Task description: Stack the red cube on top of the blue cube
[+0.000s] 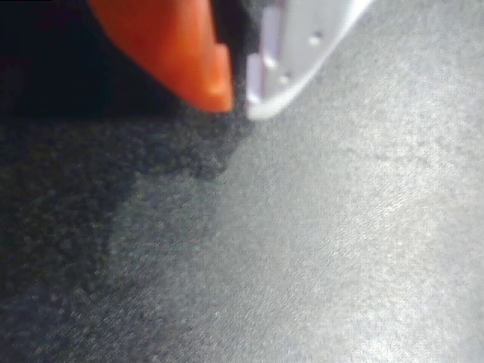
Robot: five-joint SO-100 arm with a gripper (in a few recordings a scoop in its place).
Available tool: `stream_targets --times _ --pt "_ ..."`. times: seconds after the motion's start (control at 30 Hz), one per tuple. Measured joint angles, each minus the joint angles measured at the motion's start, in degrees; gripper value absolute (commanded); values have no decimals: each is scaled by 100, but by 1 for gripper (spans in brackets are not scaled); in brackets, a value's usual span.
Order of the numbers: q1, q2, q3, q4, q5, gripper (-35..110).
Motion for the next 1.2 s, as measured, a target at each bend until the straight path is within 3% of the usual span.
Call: stream_targets --times 0.7,1.2 --pt "0 -141 -149 -237 -9 0" --pt "18 -4852 -3788 -976 -9 0"
